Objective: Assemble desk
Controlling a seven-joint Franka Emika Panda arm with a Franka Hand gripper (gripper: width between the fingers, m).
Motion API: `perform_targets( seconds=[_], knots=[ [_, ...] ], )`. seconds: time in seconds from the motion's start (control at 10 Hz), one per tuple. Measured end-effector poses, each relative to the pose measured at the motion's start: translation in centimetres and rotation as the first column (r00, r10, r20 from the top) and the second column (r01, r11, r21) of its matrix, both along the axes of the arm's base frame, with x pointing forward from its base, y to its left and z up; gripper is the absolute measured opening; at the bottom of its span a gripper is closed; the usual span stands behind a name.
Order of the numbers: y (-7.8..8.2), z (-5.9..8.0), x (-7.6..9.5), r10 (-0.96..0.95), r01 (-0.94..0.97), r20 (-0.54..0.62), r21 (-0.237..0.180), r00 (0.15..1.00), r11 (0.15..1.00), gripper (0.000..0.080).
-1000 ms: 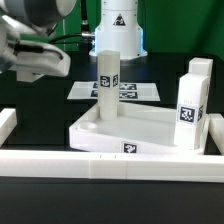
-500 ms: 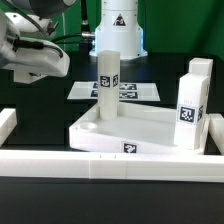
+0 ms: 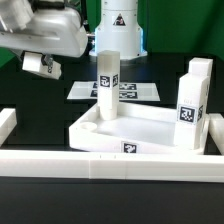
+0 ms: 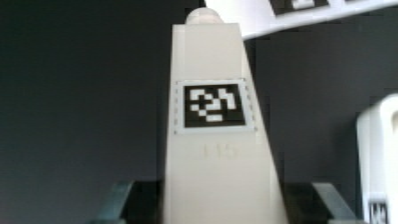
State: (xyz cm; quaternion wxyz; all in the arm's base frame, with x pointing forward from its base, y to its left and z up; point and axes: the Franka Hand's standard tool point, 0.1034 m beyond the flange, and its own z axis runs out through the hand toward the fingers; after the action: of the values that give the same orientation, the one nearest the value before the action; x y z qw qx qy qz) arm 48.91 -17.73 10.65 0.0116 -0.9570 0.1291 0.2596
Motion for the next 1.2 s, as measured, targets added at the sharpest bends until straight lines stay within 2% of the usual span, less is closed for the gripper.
perform_targets(
  seconds=[0.1,0.4,0.5,0.7,0.8,0.9,1.0,1.2],
  knots=[
    [0.1,0.0,-0.1,0.001,-0.001,0.035,-0.006,0.999,1.0,0.029],
    [-0.1,0.0,1.1,0.031,-0.013,0.249,-0.073,0.968,0.997,0.029],
    [0.8,0.7,1.4,0.03,-0.009,0.28,-0.076,0.959,0.997,0.029],
    [2.2,2.2,3.7,0.076,-0.029,0.416,-0.118,0.906,0.993,0.029],
    [2.5,2.8,4.1,0.083,-0.027,0.457,-0.126,0.886,0.992,0.029],
    [2.1,2.9,4.4,0.091,-0.022,0.491,-0.144,0.866,0.989,0.029],
    [1.7,2.8,4.8,0.114,-0.014,0.557,-0.181,0.823,0.983,0.029],
    [1.3,2.6,4.7,0.139,0.003,0.624,-0.221,0.769,0.975,0.029]
  ],
)
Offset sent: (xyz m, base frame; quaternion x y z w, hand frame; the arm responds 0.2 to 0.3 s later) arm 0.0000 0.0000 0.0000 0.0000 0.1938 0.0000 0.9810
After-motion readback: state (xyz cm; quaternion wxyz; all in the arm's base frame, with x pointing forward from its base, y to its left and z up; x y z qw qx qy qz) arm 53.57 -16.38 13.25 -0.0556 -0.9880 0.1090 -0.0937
